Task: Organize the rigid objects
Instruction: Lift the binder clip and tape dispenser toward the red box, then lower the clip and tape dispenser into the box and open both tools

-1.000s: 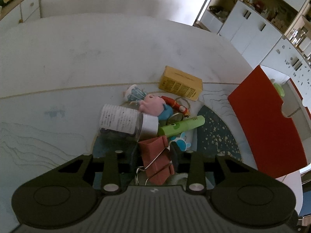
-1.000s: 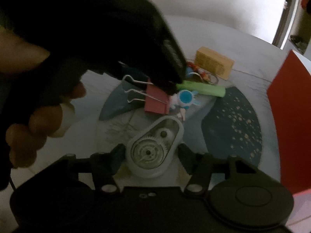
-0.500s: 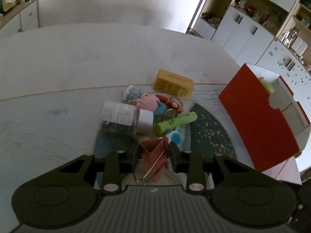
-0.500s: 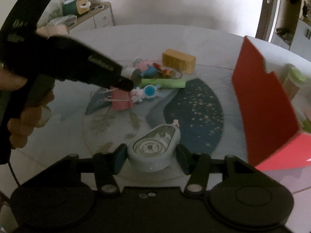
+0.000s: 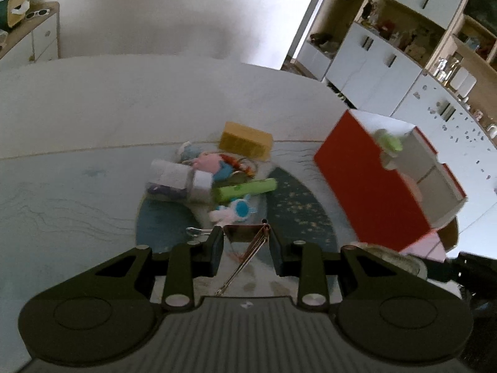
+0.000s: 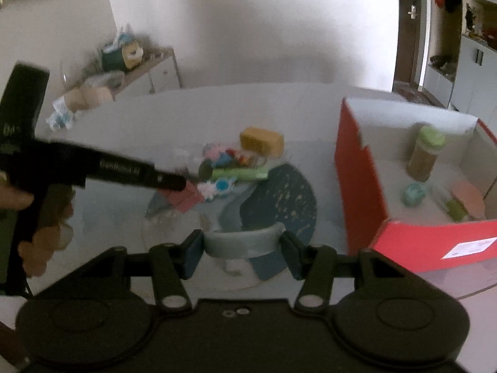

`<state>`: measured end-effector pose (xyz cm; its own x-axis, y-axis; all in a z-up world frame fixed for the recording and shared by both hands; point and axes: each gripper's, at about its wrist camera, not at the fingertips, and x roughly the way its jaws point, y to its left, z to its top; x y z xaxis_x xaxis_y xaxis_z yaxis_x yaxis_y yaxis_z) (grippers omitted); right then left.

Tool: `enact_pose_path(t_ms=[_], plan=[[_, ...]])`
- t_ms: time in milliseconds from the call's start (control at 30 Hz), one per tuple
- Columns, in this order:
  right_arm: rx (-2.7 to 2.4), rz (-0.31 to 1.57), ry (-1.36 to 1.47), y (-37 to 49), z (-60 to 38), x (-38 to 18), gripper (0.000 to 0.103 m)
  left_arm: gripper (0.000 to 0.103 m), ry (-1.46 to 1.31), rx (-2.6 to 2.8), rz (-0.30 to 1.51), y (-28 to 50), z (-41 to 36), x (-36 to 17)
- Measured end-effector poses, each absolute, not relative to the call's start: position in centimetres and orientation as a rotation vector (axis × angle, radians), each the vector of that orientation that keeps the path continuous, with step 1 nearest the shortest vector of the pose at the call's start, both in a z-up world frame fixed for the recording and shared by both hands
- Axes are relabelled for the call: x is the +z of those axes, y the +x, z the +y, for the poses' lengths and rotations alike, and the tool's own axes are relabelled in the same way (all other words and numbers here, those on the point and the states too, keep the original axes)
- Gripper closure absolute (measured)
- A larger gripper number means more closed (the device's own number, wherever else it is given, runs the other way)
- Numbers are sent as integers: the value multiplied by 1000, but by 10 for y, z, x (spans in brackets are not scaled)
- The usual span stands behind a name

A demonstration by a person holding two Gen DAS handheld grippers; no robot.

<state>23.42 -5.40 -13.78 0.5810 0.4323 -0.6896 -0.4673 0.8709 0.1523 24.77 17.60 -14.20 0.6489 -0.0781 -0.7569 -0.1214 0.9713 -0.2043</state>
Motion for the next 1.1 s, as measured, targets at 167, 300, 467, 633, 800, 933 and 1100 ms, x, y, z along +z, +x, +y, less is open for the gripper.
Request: enact_pose_path(t_ms=[167,300,467,633,800,933,1100], plan=[[525,727,-6,234,-79,-108,50,72,-237,-5,850,245,155,-122],[508,681,12,240,-100,-92,50,72,-224,-34,831,250,131,-106],[478,641,18,252,-129,-82,50,72,-207,-74,804,265,98,-89],[448,623,18,265,-162,-80,50,72,-177,-111,783,286,62,-79],[432,621,21,278,-195,-83,50,72,-141,-132,771,309,25,-75],[425,638,24,292,-220,-90,50,72,-111,-136,777,332,-3,-78],[412,659,22,311,-248,-101,50,72,-95,-107,801,363,-28,-90]])
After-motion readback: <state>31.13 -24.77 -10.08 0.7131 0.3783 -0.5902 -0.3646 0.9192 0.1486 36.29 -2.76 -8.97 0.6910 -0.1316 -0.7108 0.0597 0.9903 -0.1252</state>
